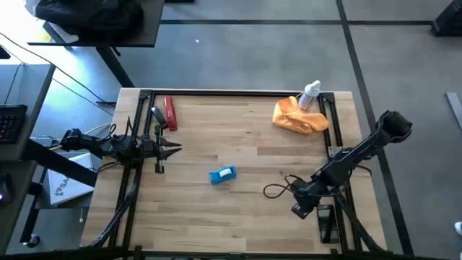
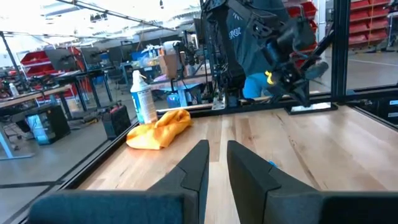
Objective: Apply microfiber cloth
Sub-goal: Spray the back of the black cellphone using the white spray bottle
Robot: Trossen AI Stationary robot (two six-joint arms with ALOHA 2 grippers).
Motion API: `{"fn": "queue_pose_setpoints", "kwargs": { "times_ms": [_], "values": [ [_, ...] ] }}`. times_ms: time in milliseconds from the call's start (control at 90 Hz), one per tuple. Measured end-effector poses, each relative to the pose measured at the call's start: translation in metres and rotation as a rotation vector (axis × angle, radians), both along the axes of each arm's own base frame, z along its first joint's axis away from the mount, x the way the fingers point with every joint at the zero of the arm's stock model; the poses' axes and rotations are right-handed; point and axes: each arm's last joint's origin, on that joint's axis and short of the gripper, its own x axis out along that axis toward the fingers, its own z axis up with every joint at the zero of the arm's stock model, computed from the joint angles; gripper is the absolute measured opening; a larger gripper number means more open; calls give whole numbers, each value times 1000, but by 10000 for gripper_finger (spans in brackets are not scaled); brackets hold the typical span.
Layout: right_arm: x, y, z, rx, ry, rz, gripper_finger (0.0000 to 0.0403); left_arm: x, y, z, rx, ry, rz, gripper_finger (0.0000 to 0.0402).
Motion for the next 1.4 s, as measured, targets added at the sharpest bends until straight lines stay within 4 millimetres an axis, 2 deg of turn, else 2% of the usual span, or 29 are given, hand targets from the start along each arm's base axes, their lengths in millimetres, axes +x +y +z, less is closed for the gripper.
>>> {"fn": "queue_pose_setpoints", "kwargs": {
  "times_ms": [289, 533, 733, 922, 1067, 1400],
  "values": [
    [-20, 21, -6, 32, 99, 135, 0, 0, 0, 0, 0, 0, 0, 39],
    [-42, 29, -14, -73, 195, 202, 0, 0, 0, 0, 0, 0, 0, 39],
    [-44, 34, -29, -123, 221, 280, 0, 0, 0, 0, 0, 0, 0, 39],
    [-23, 19, -35, -99, 193, 289, 0, 0, 0, 0, 0, 0, 0, 39],
    [1, 4, -30, -126, 74, 295, 0, 0, 0, 0, 0, 0, 0, 39],
    [46, -44, -20, -420, -218, 376, 0, 0, 0, 0, -50, -11, -2, 39]
  ]
}}
